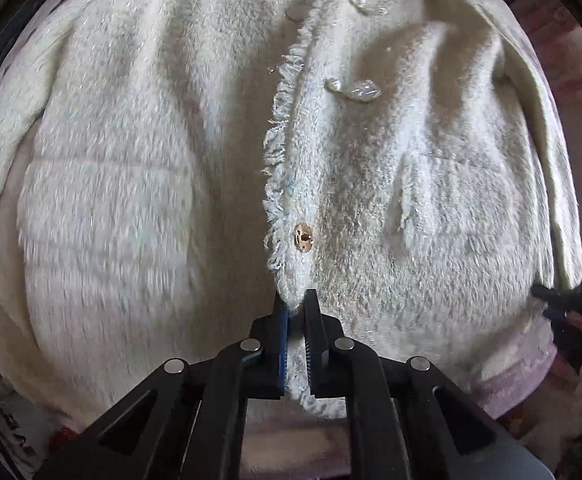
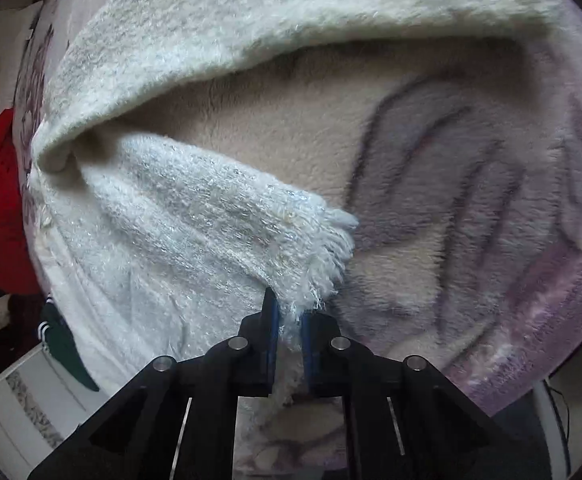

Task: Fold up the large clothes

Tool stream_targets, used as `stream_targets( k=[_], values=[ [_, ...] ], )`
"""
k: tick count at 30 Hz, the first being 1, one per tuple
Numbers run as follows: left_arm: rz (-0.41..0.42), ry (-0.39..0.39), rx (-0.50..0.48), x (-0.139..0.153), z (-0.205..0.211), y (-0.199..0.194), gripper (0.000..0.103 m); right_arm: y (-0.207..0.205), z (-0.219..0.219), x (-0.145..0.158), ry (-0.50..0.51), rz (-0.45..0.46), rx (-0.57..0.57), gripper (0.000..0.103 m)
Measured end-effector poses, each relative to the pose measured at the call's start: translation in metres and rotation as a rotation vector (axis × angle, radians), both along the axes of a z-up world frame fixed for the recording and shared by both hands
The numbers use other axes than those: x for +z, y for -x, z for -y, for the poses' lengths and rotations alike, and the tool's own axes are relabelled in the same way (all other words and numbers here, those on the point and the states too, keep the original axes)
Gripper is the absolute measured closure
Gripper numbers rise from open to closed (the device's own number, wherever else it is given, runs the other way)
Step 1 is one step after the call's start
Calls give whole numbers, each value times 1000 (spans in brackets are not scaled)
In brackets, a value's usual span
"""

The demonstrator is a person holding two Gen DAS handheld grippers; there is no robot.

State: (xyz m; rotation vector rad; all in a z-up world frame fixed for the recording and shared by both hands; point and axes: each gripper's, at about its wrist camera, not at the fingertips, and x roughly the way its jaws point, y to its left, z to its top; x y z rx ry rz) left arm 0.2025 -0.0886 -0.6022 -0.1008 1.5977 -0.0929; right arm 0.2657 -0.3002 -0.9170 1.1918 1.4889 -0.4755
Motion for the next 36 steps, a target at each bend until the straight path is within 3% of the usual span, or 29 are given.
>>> stream_targets(
  k=[3, 5, 6, 8, 10, 11, 12, 14, 17, 18, 19, 20, 21, 22, 24, 28, 30, 34, 36],
  values=[
    [-21, -33, -36, -2, 12, 16, 95, -4, -12, 1, 42, -23, 82, 94],
    [-37, -58, -21, 0, 17, 20, 93, -9, -13, -7, -11, -39, 137, 89],
    [-44, -68, 1, 2, 17, 19, 91, -15, -14, -12, -65, -29, 110, 83],
    [-37, -125, 22, 8, 16, 14, 84, 2, 13, 1, -91, 22, 29, 45],
    [-12, -126, 46, 17, 18, 5, 60, 28, 44, 22, 0, 92, -120, 34],
    [5, -137, 57, 19, 17, 0, 31, 40, 56, 27, 35, 100, -183, 31],
    [18, -155, 63, 22, 16, -4, 16, 55, 76, 28, 68, 107, -277, 28],
    [52, -188, 68, 23, 17, -13, 16, 76, 112, 16, 75, 101, -410, 21],
    [70, -237, 76, 23, 19, -33, 16, 88, 148, -33, -26, 158, -601, 21],
    [82, -243, 81, 23, 21, -38, 16, 89, 175, -27, -44, 175, -612, 22],
    [90, -248, 83, 25, 24, -42, 16, 84, 179, -29, -35, 192, -613, 33],
    [109, -256, 84, 28, 30, -47, 16, 78, 183, -25, -5, 231, -616, 66],
    [121, -261, 86, 33, 34, -58, 16, 68, 186, -15, 56, 246, -596, 88],
    [140, -265, 88, 39, 43, -59, 16, 61, 188, -7, 104, 252, -571, 92],
    [159, -260, 92, 42, 57, -63, 16, 53, 204, 27, 189, 306, -563, 92],
    [181, -222, 85, 67, 62, -71, 16, 67, 248, 77, 234, 422, -636, 93],
    [182, -212, 66, 73, 56, -61, 16, 66, 267, 82, 254, 436, -618, 93],
    [179, -214, 57, 69, 51, -63, 16, 56, 275, 58, 229, 334, -557, 92],
    [186, -231, 69, 70, 44, -63, 16, 63, 275, 60, 230, 339, -550, 92]
  ],
)
